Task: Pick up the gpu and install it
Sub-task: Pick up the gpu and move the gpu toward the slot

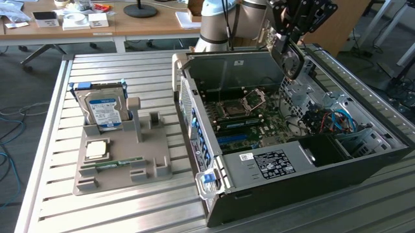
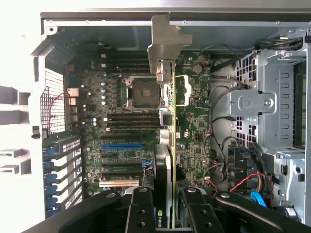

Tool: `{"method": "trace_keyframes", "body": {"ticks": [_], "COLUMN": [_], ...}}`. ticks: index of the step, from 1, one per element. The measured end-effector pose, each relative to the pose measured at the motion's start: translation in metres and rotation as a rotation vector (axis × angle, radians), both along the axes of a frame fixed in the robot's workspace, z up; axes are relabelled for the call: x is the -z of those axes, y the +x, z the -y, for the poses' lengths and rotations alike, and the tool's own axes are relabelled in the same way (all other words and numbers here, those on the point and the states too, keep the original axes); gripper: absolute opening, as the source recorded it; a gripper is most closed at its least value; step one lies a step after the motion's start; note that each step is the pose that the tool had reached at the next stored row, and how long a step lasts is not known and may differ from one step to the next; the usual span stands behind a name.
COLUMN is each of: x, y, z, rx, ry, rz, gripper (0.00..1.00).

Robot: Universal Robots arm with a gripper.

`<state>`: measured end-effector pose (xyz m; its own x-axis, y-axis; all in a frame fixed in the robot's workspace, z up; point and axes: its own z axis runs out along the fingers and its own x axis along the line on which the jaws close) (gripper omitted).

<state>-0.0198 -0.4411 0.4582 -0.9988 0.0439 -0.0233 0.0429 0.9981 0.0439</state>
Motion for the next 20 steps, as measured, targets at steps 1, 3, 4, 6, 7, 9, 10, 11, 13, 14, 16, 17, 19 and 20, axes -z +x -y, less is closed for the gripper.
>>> {"method": "trace_keyframes", "body": {"ticks": [1, 3, 4, 6, 7, 9, 10, 11, 13, 14, 16, 17, 19, 20], "x": [0.0000, 0.0001, 0.0002, 0.0003, 0.0003, 0.0004, 0.0005, 0.0006, 0.0007, 0.0008, 0.0009, 0.0010, 0.0012, 0.0012], "y": [0.001, 0.003, 0.004, 0.007, 0.009, 0.013, 0.016, 0.018, 0.023, 0.026, 0.031, 0.034, 0.040, 0.042], "z": [0.0000, 0.0000, 0.0000, 0.0000, 0.0000, 0.0000, 0.0000, 0.0000, 0.0000, 0.0000, 0.0000, 0.0000, 0.0000, 0.0000], "rx": [0.000, 0.000, 0.000, 0.000, 0.000, 0.000, 0.000, 0.000, 0.000, 0.000, 0.000, 0.000, 0.000, 0.000], "ry": [0.0001, 0.0001, 0.0001, 0.0001, 0.0001, 0.0000, 0.0001, 0.0001, 0.0000, 0.0000, -0.0002, -0.0001, 0.0000, 0.0000], "rz": [0.0000, 0.0000, 0.0000, 0.0000, 0.0000, 0.0000, -0.0001, -0.0001, -0.0002, -0.0003, -0.0004, -0.0004, -0.0004, -0.0004], "gripper": [0.27, 0.27, 0.27, 0.27, 0.27, 0.27, 0.27, 0.27, 0.27, 0.27, 0.27, 0.27, 0.27, 0.27]}}
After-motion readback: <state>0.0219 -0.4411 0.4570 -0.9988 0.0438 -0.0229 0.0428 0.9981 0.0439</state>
